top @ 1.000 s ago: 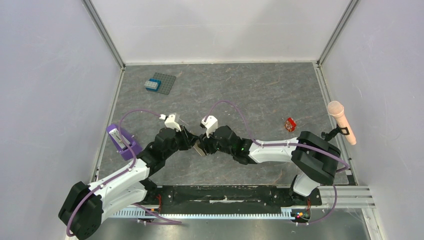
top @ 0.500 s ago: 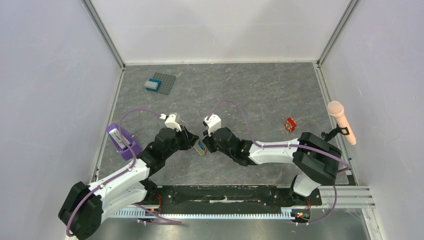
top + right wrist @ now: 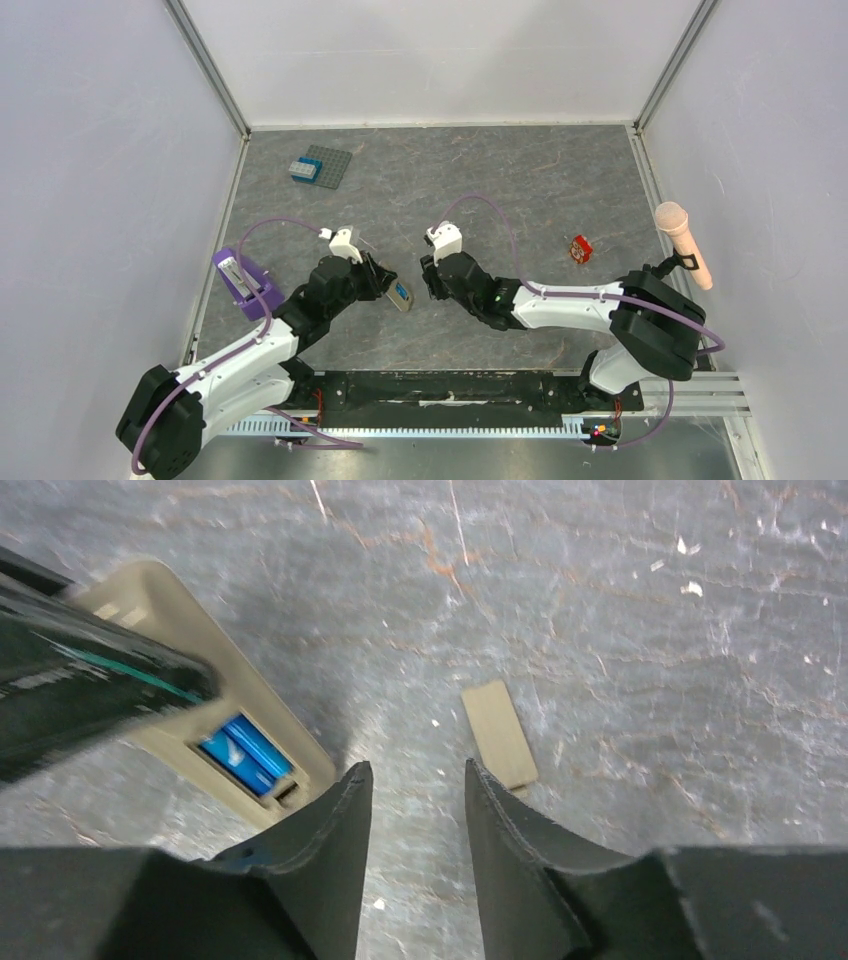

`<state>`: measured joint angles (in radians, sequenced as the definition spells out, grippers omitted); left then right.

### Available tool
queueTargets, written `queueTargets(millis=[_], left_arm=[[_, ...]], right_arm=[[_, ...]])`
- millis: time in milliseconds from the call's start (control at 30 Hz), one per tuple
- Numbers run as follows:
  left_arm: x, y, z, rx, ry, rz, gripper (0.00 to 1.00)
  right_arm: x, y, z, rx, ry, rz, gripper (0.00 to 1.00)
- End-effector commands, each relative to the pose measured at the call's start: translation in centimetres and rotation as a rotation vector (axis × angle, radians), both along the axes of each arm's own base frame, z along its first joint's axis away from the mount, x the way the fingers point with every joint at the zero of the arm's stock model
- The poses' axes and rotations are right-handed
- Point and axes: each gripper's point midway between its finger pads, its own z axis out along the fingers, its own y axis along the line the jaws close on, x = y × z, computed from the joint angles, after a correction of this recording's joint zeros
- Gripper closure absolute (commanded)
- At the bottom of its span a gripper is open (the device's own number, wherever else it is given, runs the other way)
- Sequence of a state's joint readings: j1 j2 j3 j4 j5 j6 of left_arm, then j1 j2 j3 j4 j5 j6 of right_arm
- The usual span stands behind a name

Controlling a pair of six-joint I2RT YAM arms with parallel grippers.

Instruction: Load the batteries into the remote control

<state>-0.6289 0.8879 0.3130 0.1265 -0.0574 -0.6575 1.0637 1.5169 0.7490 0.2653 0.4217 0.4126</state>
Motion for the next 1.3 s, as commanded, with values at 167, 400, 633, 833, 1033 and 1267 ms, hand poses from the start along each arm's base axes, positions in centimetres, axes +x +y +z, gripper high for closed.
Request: queueTargets(millis=[167, 400, 633, 833, 1033, 1267], left_arm=[[0.1, 0.8, -0.5, -0.037, 0.040, 0.087, 0.98], [0.4, 0.8, 0.1, -0.064, 0.039, 0.119, 0.97], [0.3, 0.8, 0.1, -0.064, 0.044, 0.116, 0.97], [0.3, 0.8, 0.1, -0.061, 0.040, 0.117, 0.97], [0.3, 0.8, 0.2, -0.062, 0.039, 0.115, 0.97], [0.2, 0.8, 0.4, -0.062, 0.045, 0.110, 0.98]], right_arm=[[2.2, -3.6, -1.7, -0.151, 0.114, 0.075, 0.38], [3.6, -3.9, -5.2, -0.440, 0.139, 0.352, 0.36], [2.9, -2.9, -7.2, -0.470, 0.203, 0.477, 0.36], [2.7, -2.9, -8.4, -0.469, 0.245, 0.478, 0.43], [0.7, -3.9, -10.1, -0.472, 0.406, 0.542, 0.59], [0.7, -5.4, -11.8, -0.510, 0.491, 0.484, 0.54]])
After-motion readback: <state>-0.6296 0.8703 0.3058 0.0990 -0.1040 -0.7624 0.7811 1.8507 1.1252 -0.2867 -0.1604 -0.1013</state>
